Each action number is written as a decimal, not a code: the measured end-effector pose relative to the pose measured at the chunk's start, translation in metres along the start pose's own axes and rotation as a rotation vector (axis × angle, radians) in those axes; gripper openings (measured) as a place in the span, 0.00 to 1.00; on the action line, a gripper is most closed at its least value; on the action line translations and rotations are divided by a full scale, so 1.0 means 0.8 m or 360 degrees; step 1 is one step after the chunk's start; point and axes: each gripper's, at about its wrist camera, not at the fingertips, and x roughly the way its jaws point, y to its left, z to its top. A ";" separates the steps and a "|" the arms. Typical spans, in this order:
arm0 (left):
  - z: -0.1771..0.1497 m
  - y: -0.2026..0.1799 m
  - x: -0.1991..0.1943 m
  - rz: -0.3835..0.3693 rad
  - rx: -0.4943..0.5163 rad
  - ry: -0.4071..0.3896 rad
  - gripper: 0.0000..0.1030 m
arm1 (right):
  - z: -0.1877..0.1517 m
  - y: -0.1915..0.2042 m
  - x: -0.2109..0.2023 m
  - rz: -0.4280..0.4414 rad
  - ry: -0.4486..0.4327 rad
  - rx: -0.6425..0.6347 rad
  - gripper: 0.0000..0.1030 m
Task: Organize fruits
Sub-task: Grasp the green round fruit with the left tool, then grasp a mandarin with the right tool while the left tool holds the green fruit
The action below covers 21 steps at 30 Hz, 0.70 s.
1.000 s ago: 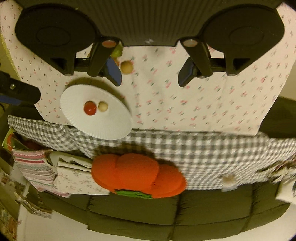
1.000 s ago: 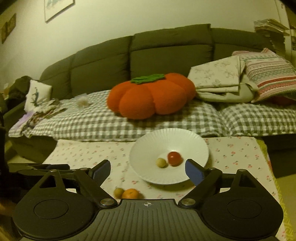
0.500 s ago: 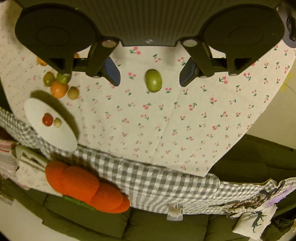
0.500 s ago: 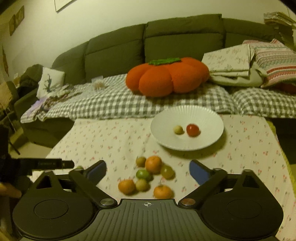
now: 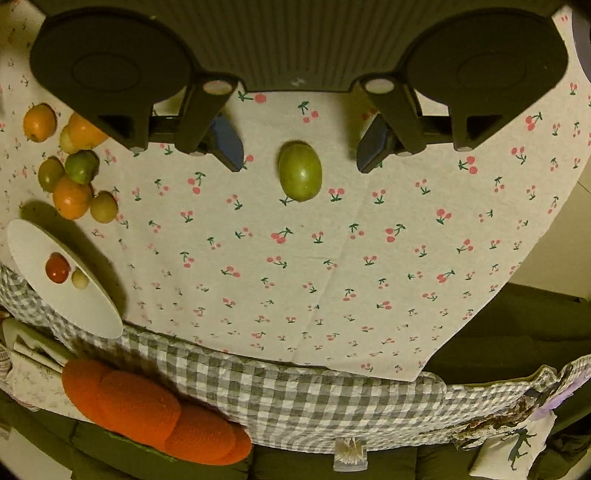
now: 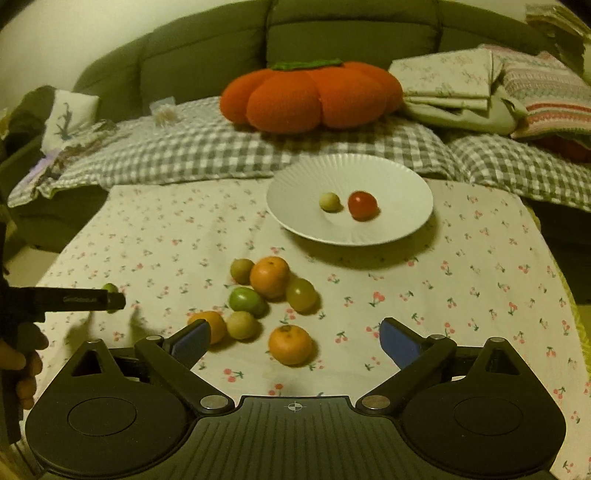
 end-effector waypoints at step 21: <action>-0.001 -0.007 0.007 0.0011 0.0034 0.0003 0.23 | 0.000 -0.013 0.020 0.0002 0.0083 0.0105 0.95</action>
